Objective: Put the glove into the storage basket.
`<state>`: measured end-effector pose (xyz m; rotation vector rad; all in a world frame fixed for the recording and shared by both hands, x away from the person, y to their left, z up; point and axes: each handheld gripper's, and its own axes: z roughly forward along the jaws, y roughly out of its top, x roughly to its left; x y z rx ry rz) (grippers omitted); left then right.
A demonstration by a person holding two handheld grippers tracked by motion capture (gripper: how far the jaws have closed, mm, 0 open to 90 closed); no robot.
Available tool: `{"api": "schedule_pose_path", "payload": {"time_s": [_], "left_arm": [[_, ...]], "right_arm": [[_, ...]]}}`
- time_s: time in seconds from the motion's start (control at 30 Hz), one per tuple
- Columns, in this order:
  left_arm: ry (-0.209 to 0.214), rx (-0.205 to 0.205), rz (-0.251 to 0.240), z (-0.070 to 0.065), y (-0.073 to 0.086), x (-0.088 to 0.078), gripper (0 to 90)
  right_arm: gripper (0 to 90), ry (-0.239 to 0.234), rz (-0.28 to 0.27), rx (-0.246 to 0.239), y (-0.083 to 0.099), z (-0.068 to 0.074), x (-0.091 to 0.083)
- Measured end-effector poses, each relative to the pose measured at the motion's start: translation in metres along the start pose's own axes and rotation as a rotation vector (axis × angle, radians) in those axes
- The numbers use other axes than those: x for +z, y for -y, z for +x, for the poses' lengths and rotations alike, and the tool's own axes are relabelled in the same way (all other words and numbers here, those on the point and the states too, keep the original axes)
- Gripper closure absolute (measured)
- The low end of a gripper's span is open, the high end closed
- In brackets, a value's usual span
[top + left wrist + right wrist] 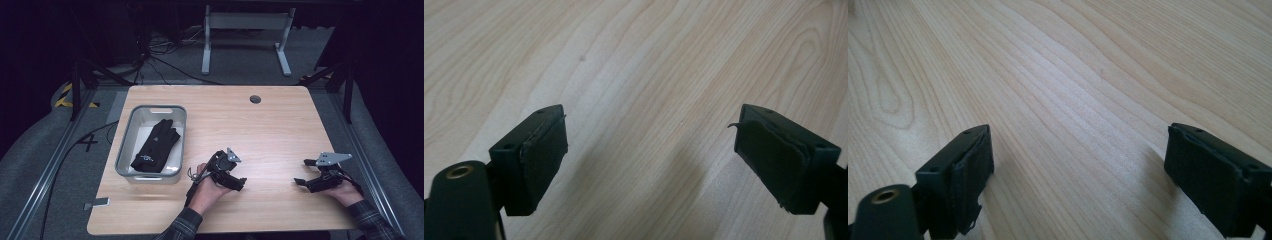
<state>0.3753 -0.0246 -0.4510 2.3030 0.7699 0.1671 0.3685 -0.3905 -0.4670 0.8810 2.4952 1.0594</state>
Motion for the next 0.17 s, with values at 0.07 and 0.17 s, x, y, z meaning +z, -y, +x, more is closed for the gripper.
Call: {"api": "schedule_pose_path", "payload": {"time_s": [0.07, 0.17], "left_arm": [[-0.011, 0.013, 0.006, -0.0014, 0.0003, 0.0028, 13.8], [-0.019, 0.021, 0.01, -0.0022, 0.0002, 0.0039, 13.8]], "right_arm": [[12.7, 0.0, 0.0, 0.0, 0.0, 0.0, 0.0], [12.6, 0.0, 0.0, 0.0, 0.0, 0.0, 0.0]]}}
